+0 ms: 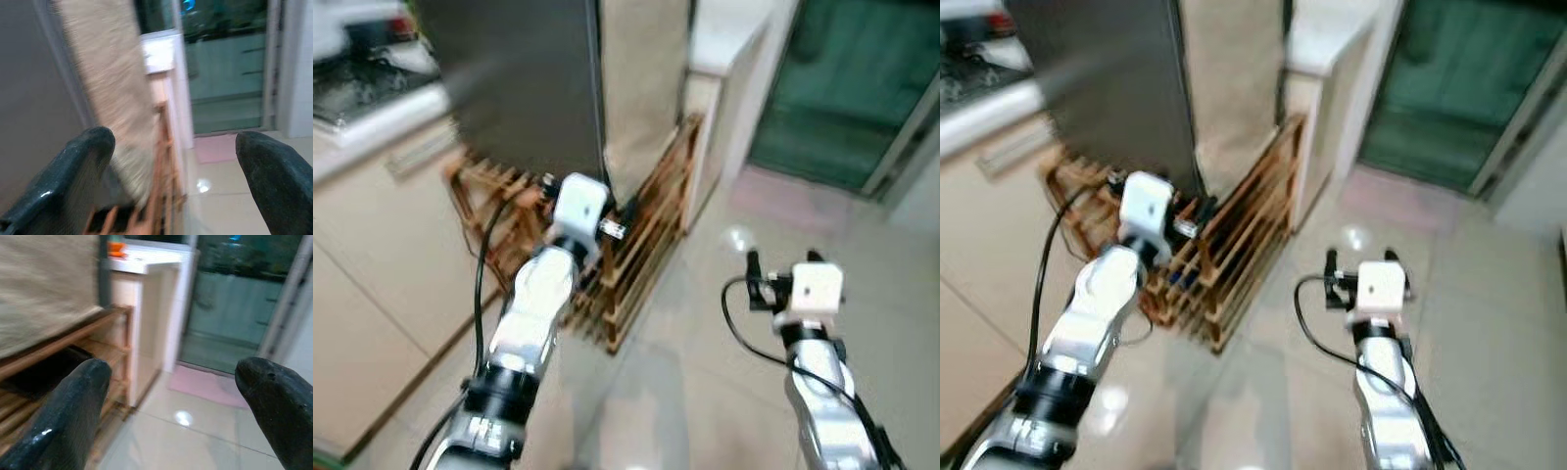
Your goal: Restocking fridge
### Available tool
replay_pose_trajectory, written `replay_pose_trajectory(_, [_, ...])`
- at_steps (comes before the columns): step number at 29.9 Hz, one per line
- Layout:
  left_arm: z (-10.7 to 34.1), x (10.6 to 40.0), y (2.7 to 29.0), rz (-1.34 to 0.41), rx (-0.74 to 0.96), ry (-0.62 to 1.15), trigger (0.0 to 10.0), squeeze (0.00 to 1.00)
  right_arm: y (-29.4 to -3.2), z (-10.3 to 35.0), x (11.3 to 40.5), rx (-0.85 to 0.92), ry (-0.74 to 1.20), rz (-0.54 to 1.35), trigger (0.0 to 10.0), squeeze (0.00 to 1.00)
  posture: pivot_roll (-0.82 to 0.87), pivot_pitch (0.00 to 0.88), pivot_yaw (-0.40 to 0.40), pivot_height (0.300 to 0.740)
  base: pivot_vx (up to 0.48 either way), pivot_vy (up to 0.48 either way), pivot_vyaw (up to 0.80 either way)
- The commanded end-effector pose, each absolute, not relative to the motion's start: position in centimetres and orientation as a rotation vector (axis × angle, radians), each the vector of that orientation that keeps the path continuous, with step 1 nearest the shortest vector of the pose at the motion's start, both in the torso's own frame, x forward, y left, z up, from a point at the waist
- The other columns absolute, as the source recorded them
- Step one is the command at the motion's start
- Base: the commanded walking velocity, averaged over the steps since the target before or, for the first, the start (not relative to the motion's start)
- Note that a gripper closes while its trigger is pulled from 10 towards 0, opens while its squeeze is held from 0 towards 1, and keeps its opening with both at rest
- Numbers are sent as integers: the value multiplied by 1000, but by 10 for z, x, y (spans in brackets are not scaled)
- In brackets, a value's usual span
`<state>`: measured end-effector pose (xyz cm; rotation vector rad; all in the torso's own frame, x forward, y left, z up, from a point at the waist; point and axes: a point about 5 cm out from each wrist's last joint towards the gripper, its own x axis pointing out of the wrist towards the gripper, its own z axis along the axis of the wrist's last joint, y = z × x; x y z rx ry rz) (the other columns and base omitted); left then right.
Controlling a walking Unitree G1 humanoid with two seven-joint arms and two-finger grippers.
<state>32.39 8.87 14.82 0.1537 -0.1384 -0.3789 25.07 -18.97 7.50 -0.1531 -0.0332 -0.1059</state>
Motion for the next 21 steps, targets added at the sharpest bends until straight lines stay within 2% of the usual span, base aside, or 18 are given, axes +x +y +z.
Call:
replay_pose_trajectory(1, [154,324,80,-404,150,-155,10000,0,-198,77,250,-168,-36,-134,10000,0,8,0,12,740,480,0,0])
replay_pose_trajectory(17, [155,326,82,-371,115,-152,10000,0,-200,75,249,-175,-27,-131,10000,0,8,0,7,740,480,0,0])
replay_pose_trajectory(21, [155,331,89,-310,38,-111,10000,0,-201,74,249,-177,-22,-129,10000,0,10,0,4,740,169,0,0])
